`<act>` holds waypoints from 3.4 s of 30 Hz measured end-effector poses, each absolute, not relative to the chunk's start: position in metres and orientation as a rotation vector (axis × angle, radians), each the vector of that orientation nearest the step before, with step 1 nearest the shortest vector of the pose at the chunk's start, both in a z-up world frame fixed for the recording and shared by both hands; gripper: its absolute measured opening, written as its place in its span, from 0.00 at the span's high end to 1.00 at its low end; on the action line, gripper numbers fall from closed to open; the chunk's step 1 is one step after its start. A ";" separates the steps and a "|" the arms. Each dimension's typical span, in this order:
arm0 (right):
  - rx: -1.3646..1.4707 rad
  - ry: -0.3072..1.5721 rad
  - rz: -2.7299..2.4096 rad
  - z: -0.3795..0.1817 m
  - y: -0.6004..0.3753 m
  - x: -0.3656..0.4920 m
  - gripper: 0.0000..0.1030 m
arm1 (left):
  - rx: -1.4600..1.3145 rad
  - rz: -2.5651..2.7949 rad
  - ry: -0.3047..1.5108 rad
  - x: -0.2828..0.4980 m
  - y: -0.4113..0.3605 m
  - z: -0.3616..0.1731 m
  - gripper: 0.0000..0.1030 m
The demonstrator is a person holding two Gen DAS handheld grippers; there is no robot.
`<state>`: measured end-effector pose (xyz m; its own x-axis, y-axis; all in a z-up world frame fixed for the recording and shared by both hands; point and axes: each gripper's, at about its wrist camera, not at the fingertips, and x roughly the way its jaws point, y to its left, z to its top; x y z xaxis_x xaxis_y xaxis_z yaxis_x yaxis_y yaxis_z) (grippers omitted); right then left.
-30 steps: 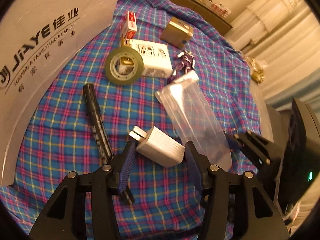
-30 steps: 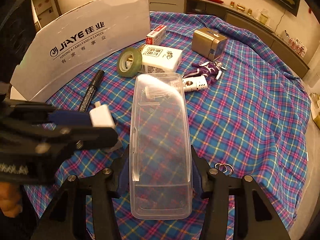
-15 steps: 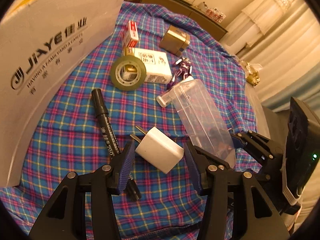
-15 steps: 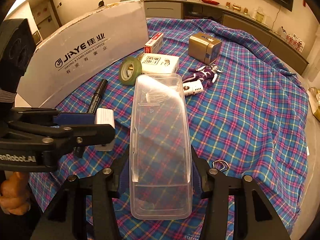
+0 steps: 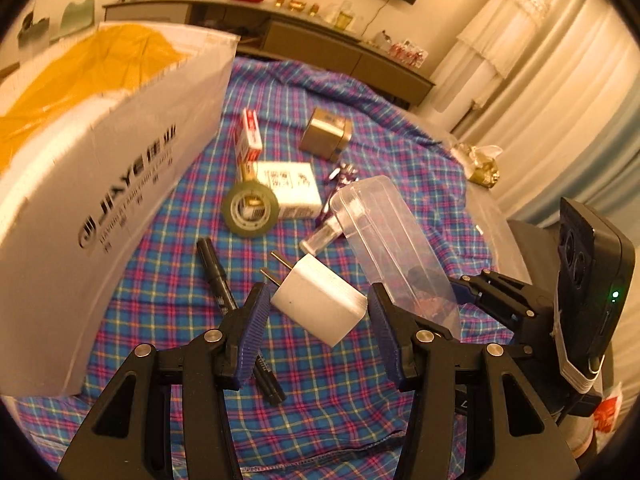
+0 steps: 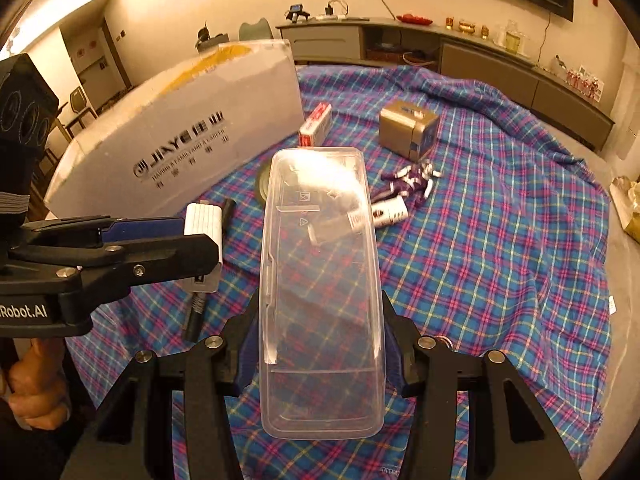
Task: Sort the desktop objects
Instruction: 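Carry the charger and clear box with both grippers over the cardboard box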
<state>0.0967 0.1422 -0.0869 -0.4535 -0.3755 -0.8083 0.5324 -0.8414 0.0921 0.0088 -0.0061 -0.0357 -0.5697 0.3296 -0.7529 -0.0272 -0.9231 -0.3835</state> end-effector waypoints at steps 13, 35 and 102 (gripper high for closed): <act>1.129 0.201 -2.329 -0.050 0.121 0.112 0.49 | -1.161 2.616 -0.539 0.028 -0.040 0.009 0.49; 0.975 0.392 -2.311 0.027 0.014 0.115 0.49 | -0.976 2.710 -0.695 0.040 -0.133 0.055 0.49; 1.238 0.752 -2.049 -0.024 -0.154 -0.029 0.49 | -1.474 2.762 -0.798 -0.042 -0.267 -0.007 0.49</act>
